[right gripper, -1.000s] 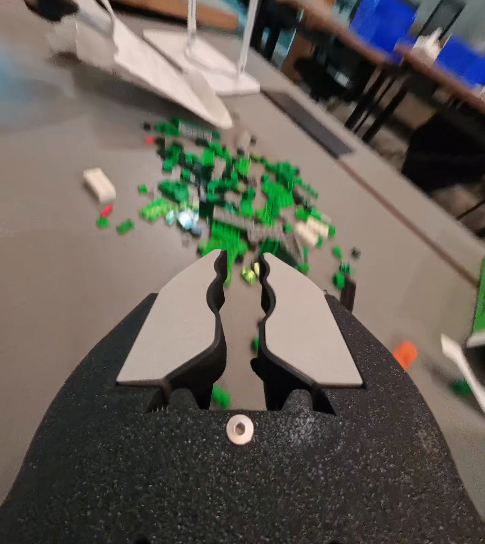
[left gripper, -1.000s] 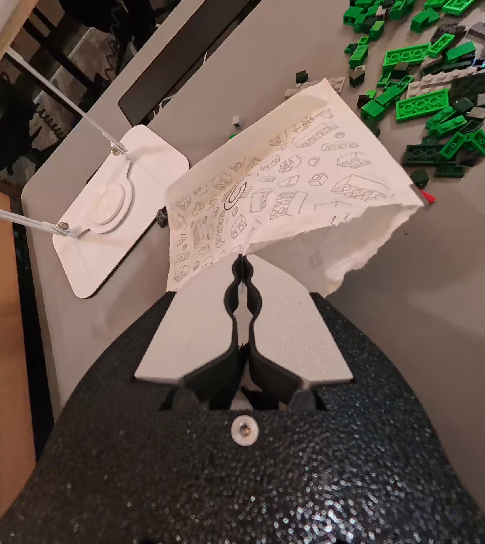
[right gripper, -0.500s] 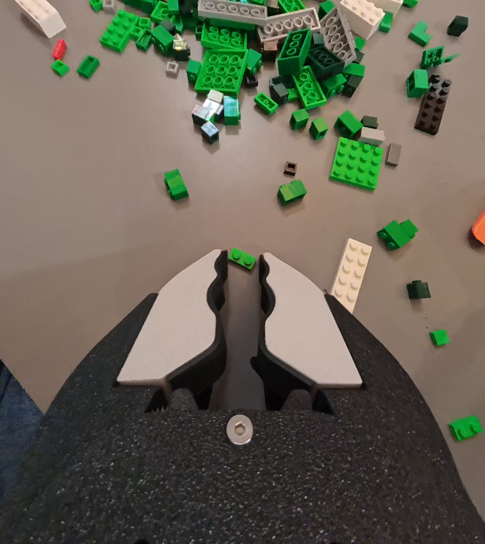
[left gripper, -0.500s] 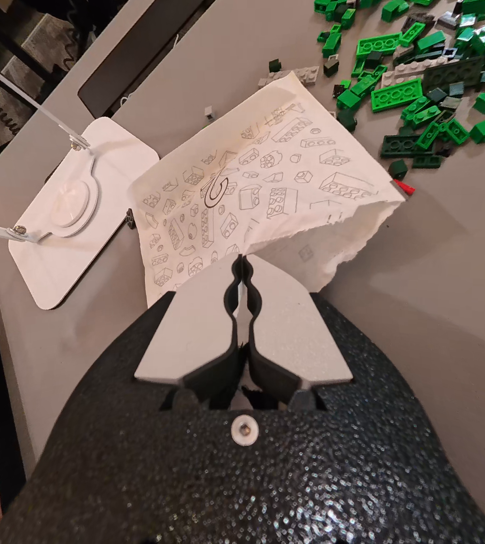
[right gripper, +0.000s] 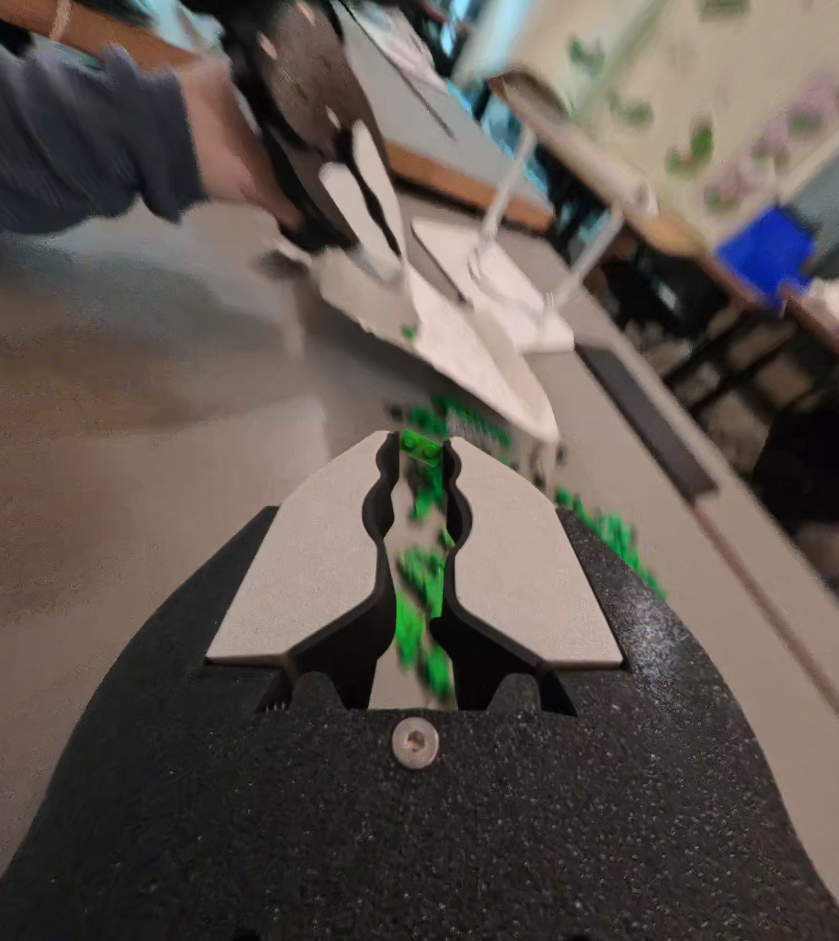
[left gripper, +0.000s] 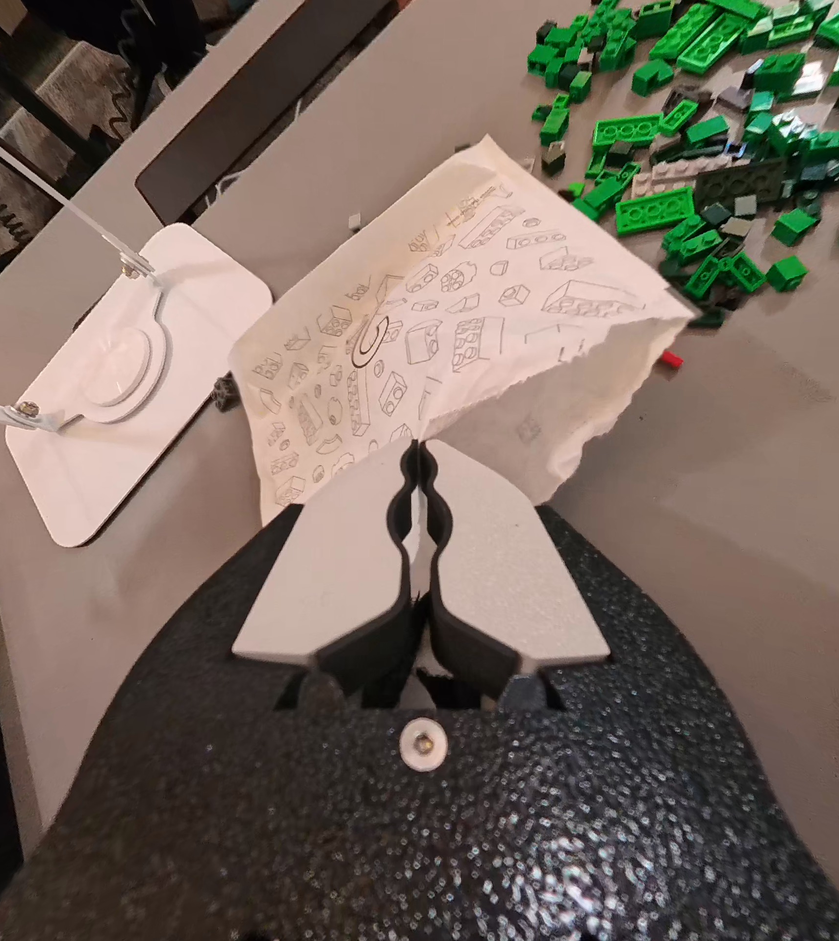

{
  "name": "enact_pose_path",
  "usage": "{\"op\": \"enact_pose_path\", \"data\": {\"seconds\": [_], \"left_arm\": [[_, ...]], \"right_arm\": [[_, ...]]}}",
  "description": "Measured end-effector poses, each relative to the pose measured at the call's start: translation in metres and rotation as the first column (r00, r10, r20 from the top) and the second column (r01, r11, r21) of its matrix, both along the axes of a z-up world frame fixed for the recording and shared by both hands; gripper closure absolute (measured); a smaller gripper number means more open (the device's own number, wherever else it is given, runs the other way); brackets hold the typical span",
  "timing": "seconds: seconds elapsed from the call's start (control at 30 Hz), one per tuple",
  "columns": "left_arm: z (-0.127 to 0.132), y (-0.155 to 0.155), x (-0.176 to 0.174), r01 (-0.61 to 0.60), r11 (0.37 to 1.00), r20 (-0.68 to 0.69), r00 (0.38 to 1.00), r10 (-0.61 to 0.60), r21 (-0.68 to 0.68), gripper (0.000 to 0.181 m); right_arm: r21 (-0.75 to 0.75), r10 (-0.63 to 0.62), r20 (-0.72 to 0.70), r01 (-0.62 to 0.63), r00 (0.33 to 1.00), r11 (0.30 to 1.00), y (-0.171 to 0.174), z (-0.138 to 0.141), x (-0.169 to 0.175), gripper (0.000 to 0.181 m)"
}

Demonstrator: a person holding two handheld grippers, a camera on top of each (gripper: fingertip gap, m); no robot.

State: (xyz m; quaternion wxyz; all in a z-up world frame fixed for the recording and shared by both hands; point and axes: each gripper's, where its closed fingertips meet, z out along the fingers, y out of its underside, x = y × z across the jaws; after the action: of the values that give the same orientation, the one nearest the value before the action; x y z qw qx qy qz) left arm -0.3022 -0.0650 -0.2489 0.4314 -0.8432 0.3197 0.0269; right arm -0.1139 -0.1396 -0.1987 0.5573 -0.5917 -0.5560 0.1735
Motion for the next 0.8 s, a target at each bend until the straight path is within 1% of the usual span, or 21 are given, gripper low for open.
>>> {"op": "enact_pose_path", "data": {"seconds": [0.07,0.13,0.17,0.23,0.33,0.4,0.47,0.6,0.7,0.8], "left_arm": [[0.006,-0.001,0.003,0.005,1.000,0.022,1.000,-0.005,0.014,0.181],[0.012,-0.002,0.006,0.009,1.000,0.043,0.999,-0.010,0.027,0.181],[0.014,-0.003,0.007,0.011,0.999,0.053,0.999,-0.013,0.032,0.181],[0.017,-0.004,0.008,0.017,0.999,0.074,0.997,-0.020,0.040,0.181],[0.018,-0.005,0.010,0.025,0.999,0.099,0.995,-0.029,0.036,0.181],[0.020,-0.006,0.010,0.025,0.999,0.103,0.994,-0.029,0.040,0.181],[0.023,-0.007,0.011,0.027,0.999,0.119,0.992,-0.032,0.047,0.181],[0.025,-0.008,0.014,0.032,0.998,0.134,0.990,-0.038,0.044,0.181],[0.025,-0.009,0.017,0.042,0.999,0.140,0.989,-0.046,0.035,0.181],[0.027,-0.010,0.018,0.043,0.998,0.146,0.988,-0.049,0.041,0.181]], "right_arm": [[0.131,0.082,-0.012,-0.080,0.997,0.988,-0.005,0.008,-0.058,0.166],[0.212,0.116,0.009,-0.115,0.993,0.970,-0.003,0.007,-0.101,0.165],[0.246,0.111,0.030,-0.115,0.993,0.962,0.001,0.004,-0.117,0.166],[0.324,0.068,0.080,-0.091,0.994,0.942,0.013,0.000,-0.138,0.165],[0.389,0.015,0.124,-0.063,0.992,0.919,0.025,-0.004,-0.153,0.166],[0.423,-0.020,0.145,-0.044,0.989,0.905,0.031,-0.006,-0.155,0.166],[0.482,-0.058,0.181,-0.037,0.982,0.875,0.035,-0.009,-0.156,0.165],[0.588,-0.114,0.260,-0.064,0.959,0.806,0.039,-0.016,-0.157,0.165],[0.623,-0.148,0.296,-0.073,0.944,0.779,0.042,-0.022,-0.156,0.165],[0.639,-0.168,0.296,-0.064,0.940,0.767,0.044,-0.022,-0.155,0.165]]}}
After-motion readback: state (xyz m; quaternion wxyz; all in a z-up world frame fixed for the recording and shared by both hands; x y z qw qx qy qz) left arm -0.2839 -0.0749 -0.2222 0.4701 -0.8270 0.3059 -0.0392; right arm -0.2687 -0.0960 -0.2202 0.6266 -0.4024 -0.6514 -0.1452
